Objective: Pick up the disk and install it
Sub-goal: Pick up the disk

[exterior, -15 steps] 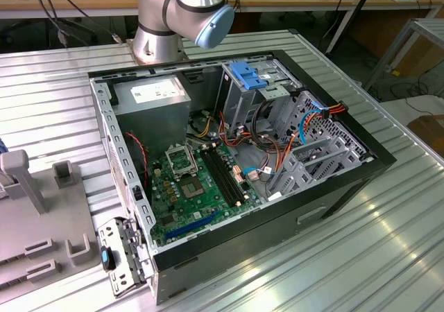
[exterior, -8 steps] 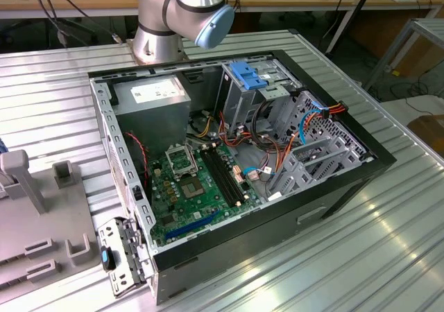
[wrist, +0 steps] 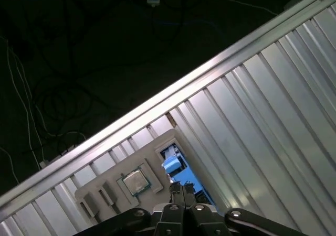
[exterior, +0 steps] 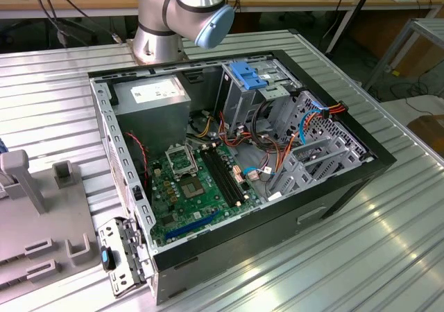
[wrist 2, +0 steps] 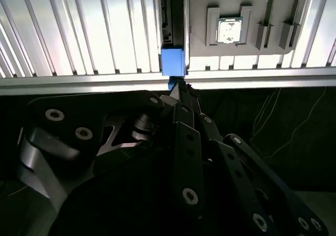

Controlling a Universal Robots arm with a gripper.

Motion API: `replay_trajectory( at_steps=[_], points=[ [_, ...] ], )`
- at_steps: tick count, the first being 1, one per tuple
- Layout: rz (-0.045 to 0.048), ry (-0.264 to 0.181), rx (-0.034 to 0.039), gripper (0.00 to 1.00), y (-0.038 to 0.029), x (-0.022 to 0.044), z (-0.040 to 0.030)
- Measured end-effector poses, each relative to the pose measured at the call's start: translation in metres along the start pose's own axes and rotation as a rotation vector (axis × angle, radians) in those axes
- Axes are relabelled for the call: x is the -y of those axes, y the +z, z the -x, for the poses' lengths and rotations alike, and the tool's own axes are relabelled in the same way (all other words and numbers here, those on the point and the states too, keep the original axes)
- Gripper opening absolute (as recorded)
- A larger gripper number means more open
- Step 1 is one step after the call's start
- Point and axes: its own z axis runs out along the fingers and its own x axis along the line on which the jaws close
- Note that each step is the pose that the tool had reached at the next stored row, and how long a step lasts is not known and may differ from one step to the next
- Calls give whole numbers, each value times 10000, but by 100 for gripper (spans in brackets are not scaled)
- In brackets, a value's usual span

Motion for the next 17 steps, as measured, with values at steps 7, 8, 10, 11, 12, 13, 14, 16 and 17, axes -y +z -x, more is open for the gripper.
replay_trajectory(
  at_steps=[7,8,10,11,12,13,14,16,17],
  points=[
    [12,-885,-41,11,0,0,0],
    [15,-1108,-51,11,0,0,0],
    [17,-1283,-59,11,0,0,0],
    [21,-1492,-70,11,-1,8,7],
    [21,-1562,-73,11,-1,14,10],
    [22,-1614,-75,11,0,20,13],
    [23,-1660,-78,11,-1,30,19],
    [23,-1717,-80,11,0,62,40],
    [23,-1732,-81,11,1,74,48]
  ],
)
